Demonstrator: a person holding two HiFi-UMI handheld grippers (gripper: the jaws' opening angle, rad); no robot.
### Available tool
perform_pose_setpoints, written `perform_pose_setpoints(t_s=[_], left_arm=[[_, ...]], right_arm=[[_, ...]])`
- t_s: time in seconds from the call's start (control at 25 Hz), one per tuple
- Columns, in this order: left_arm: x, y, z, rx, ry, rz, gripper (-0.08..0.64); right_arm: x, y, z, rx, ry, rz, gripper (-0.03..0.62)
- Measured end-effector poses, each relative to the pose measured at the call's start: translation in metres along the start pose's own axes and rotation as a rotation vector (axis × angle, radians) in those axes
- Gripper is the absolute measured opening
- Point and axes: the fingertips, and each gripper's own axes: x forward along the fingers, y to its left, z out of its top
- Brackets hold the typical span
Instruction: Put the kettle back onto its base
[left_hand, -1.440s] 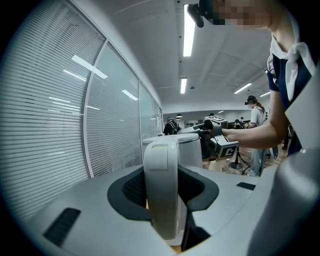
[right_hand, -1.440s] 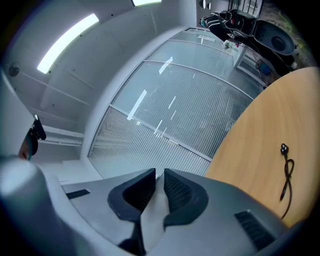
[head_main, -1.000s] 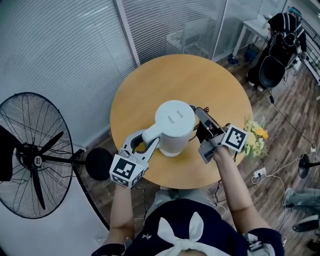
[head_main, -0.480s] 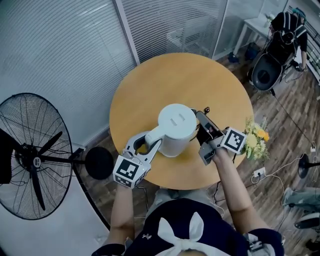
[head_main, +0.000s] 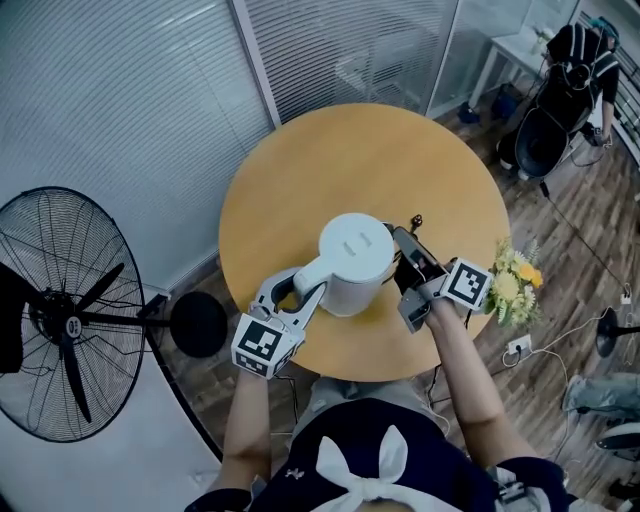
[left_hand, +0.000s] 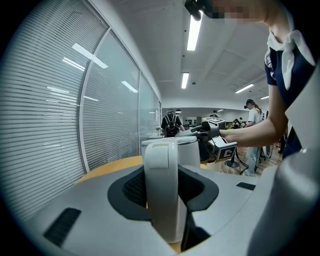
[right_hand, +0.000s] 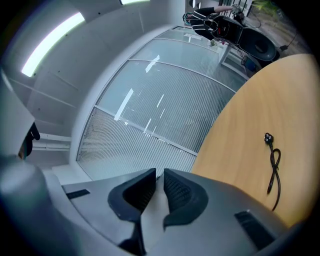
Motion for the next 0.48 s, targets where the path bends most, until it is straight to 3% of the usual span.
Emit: perform_pose_setpoints(t_s=[0.48], left_arm=[[0.006,0.004,-0.017,-0.011,0.032,-0.003,0.150]], right_arm=[[0.004,-0.020,-0.011,0.013,0.021,-0.037,0.044]])
